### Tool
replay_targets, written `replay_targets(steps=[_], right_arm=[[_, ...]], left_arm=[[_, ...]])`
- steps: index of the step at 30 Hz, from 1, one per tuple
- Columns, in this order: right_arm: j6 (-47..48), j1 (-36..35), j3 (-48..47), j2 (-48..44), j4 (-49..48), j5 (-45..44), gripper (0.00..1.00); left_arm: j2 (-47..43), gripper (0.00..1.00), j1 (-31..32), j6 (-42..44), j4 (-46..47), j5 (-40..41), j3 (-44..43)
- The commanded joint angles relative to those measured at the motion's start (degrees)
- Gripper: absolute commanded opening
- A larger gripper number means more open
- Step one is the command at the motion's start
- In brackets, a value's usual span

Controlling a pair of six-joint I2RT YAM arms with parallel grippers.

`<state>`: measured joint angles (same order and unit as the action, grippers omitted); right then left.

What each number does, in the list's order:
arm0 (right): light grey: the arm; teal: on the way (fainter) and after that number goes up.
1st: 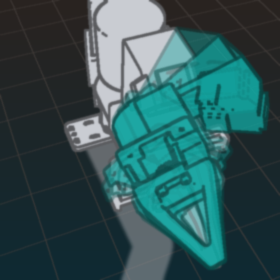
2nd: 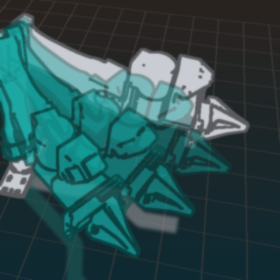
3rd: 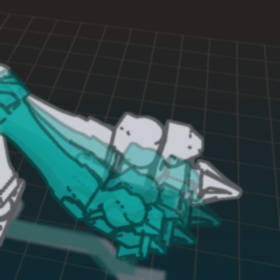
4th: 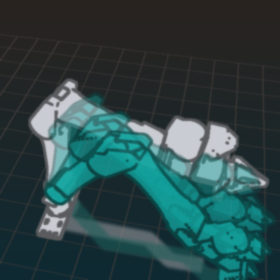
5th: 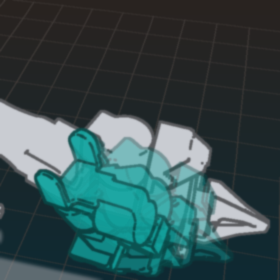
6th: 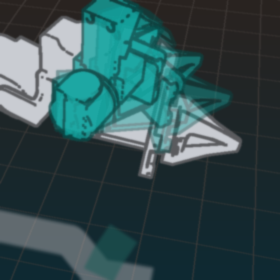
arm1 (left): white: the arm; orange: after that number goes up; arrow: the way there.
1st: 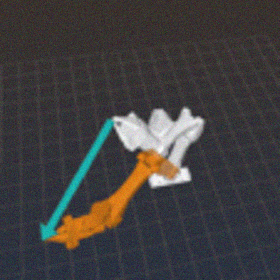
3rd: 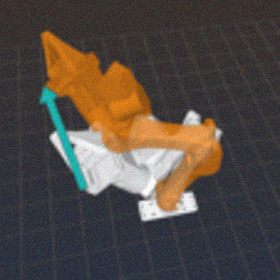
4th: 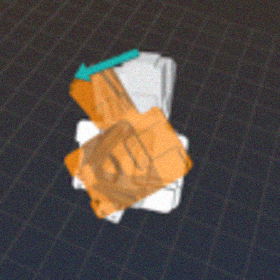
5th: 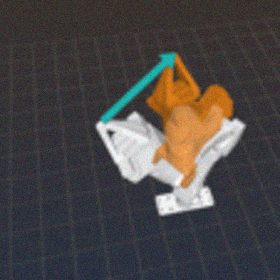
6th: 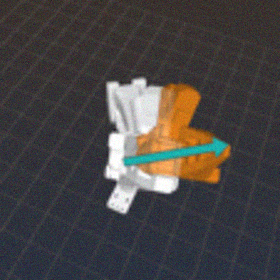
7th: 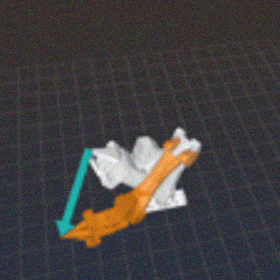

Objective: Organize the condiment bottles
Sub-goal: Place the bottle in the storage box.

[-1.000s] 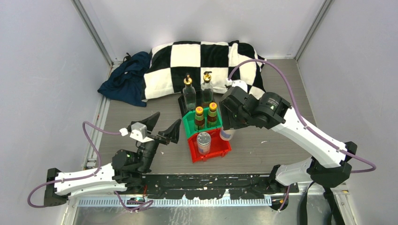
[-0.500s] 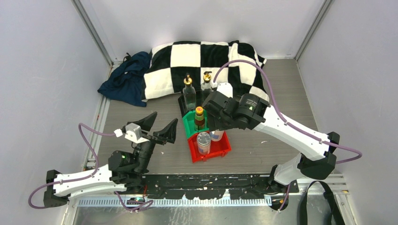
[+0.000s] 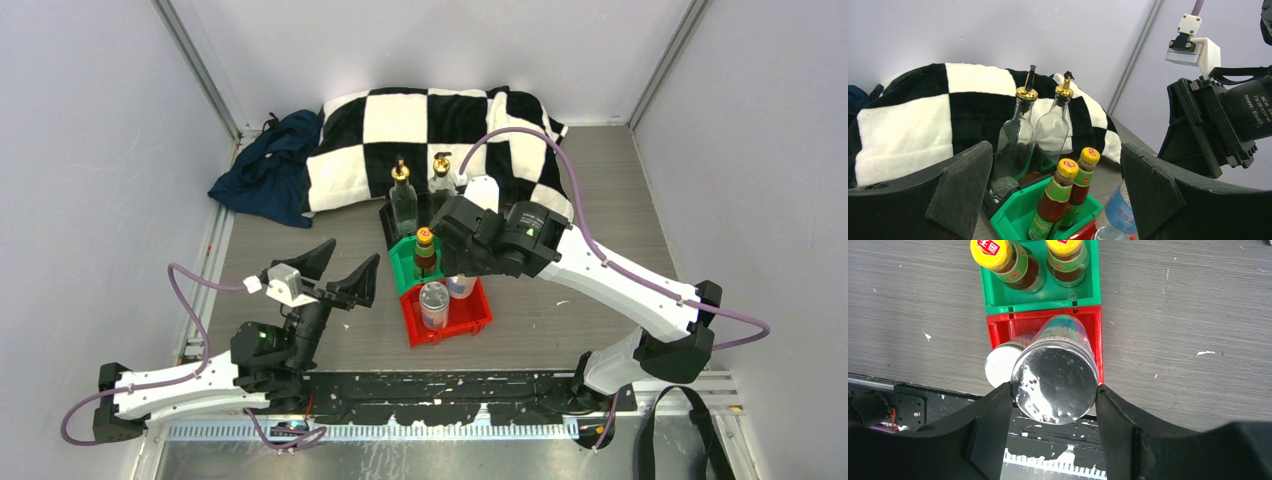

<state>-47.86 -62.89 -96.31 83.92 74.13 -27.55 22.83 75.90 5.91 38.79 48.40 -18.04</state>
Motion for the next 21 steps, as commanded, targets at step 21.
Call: replay_targets(steps=[21], right_arm=[[-1.9,-0.2,5.0,-4.0,-5.3,-2.1,0.01]], left_arm=[[-1.1,1.0,0.1,-1.3,0.2,0.0,0.3]])
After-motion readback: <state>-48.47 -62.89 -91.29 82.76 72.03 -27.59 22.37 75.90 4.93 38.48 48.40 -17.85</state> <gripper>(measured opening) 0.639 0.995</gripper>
